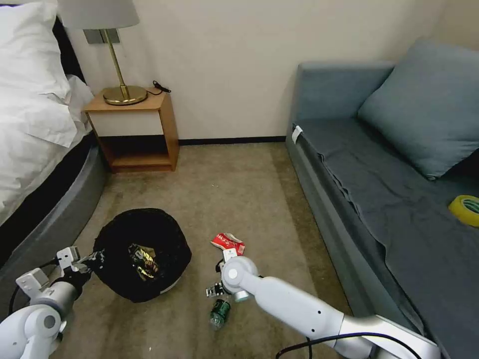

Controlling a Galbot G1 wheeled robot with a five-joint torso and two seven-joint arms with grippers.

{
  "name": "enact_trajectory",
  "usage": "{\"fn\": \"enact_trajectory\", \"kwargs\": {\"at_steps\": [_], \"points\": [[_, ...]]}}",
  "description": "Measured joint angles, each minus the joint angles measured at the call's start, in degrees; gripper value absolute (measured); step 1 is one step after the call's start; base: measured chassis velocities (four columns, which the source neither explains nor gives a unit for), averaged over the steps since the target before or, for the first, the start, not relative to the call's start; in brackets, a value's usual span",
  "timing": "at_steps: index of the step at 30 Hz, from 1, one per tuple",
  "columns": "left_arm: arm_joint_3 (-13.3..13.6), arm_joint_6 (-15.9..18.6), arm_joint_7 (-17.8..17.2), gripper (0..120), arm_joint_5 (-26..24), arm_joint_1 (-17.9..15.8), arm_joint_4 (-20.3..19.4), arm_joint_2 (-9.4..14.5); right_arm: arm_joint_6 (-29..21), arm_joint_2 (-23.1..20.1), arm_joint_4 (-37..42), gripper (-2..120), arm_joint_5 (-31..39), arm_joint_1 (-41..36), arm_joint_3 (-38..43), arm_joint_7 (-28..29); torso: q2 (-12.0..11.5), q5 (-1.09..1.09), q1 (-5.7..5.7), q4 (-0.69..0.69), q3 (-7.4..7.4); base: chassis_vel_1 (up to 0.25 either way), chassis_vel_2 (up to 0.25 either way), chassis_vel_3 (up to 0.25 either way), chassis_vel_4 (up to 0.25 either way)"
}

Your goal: Pick up the trash bin, then pick up the garbage on the floor and place it into the trash bin.

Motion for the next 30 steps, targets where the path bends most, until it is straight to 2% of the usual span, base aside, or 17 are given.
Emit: {"fn": "enact_trajectory", "kwargs": {"at_steps": [23,26,29,30], "points": [[-2.1,-1.5,1.1,4,-1.4,0.1,2.8,1.7,0.0,5.5,-9.0,99,-5.8,-1.2,0.0,-1.3,0.0,0.0,0.0,0.0,0.0,0.0,0.0,0.0,0.0],[-2.1,-1.7,1.2,4,-1.6,0.1,3.1,1.9,0.0,5.9,-9.6,95,-6.2,-1.2,0.0,-1.4,0.0,0.0,0.0,0.0,0.0,0.0,0.0,0.0,0.0],[-2.2,-1.9,1.4,4,-1.8,0.2,3.6,2.2,0.0,6.5,-10.6,82,-6.9,-1.3,0.0,-1.8,0.0,0.0,0.0,0.0,0.0,0.0,0.0,0.0,0.0],[-2.2,-1.9,1.4,4,-1.8,0.2,3.6,2.2,0.0,6.5,-10.6,82,-6.9,-1.3,0.0,-1.8,0.0,0.0,0.0,0.0,0.0,0.0,0.0,0.0,0.0]]}}
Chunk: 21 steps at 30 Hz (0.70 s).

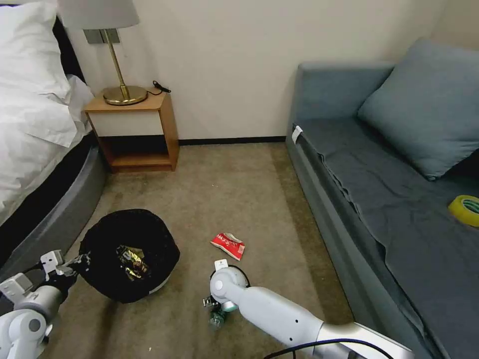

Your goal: Pick up the trash bin, then pick up the garbage on the floor and place it into the trash bin.

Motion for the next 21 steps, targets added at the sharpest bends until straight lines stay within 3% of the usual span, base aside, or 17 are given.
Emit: {"fn": "enact_trajectory", "kwargs": {"at_steps": [12,21], "points": [[-0.2,-0.6,0.4,4,-0.8,-0.2,1.4,1.0,0.0,0.6,-1.0,35,-1.6,-0.2,-0.4,-1.3,0.0,0.01,0.0,0.0,0.0,0.0,0.0,0.0,0.0],[1.1,-0.6,0.4,4,-0.7,-0.9,1.5,0.6,0.0,-1.7,1.7,15,-1.4,0.6,-0.3,-1.1,0.0,0.01,0.0,0.0,0.0,0.0,0.0,0.0,0.0]]}}
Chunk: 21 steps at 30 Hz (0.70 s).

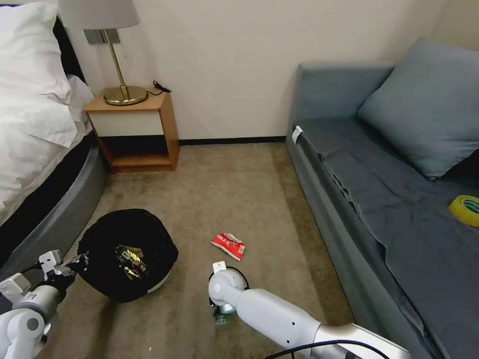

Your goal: Pick up the trash bin, then pick up the garbage on the floor and place it into the trash bin.

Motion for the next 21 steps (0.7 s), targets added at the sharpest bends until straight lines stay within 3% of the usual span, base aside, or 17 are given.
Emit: {"fn": "enact_trajectory", "kwargs": {"at_steps": [12,21], "points": [[1.2,0.7,-0.3,4,-0.1,-0.7,0.0,0.0,0.8,-4.4,6.7,13,-4.8,6.0,3.5,-1.0,0.0,0.0,0.0,0.0,0.0,0.0,0.0,0.0,0.0],[3.1,1.9,-1.0,4,-0.3,-1.3,-0.9,-0.3,5.6,-7.9,14.8,13,-10.6,15.5,8.1,-4.9,0.0,0.0,0.0,0.0,0.01,0.0,0.0,0.0,0.0]]}}
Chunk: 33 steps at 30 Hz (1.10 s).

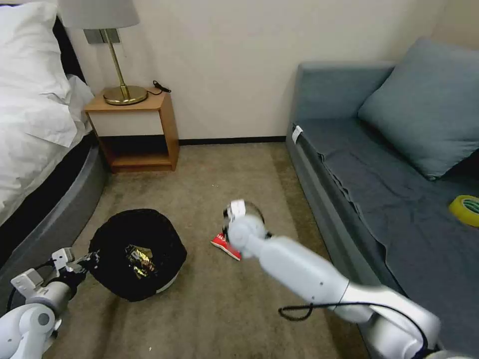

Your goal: Pick up the trash bin, then pick up the garbage on the floor and place it into the trash bin.

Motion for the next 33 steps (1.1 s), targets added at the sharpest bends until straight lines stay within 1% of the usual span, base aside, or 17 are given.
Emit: {"fn": "enact_trajectory", "kwargs": {"at_steps": [1,5,7,9,14,18,24,33], "points": [[0.0,0.0,0.0,4,0.0,0.0,0.0,0.0,0.0,0.0,0.0,13,0.0,0.0,0.0,0.0,0.0,0.0,0.0,0.0,0.0,0.0,0.0,0.0,0.0],[1.4,0.5,-0.3,4,0.4,-0.4,-1.0,-0.3,3.6,-0.8,3.9,13,-2.9,3.9,0.6,-3.7,0.0,0.0,0.0,0.0,0.0,0.0,0.0,0.0,0.0],[1.7,0.6,-0.4,4,0.6,-0.5,-1.3,-0.4,4.6,-0.9,5.3,13,-3.3,4.9,0.5,-4.7,0.0,0.0,0.0,0.0,0.0,0.0,0.0,0.0,0.0],[2.2,0.8,-0.6,4,0.8,-0.7,-1.7,-0.5,5.9,-0.9,8.2,13,-2.9,6.6,-0.1,-6.2,0.0,0.0,0.0,0.0,0.0,0.0,0.0,0.0,0.0],[2.8,1.1,-0.9,4,1.0,-0.8,-2.3,-0.7,7.2,-0.3,12.0,13,-1.4,8.0,-2.1,-7.5,0.0,0.0,0.0,0.01,0.0,0.0,0.0,0.0,0.0],[2.9,1.3,-1.2,4,1.1,-0.9,-2.9,-1.0,7.8,0.9,16.7,13,0.4,8.4,-6.6,-8.4,0.0,-0.01,0.0,0.01,0.0,0.0,0.0,0.0,0.0],[2.6,1.4,-1.3,4,1.1,-0.7,-3.4,-1.1,8.3,2.0,17.7,13,-0.6,7.3,-11.0,-10.1,0.0,-0.01,0.0,0.02,0.0,0.0,0.0,0.0,0.0],[1.8,1.4,-1.2,4,0.8,0.1,-4.1,-1.5,9.0,2.8,17.2,13,-5.1,3.9,-16.2,-12.0,0.0,-0.01,0.0,0.01,0.0,0.0,0.0,0.0,0.0]]}}
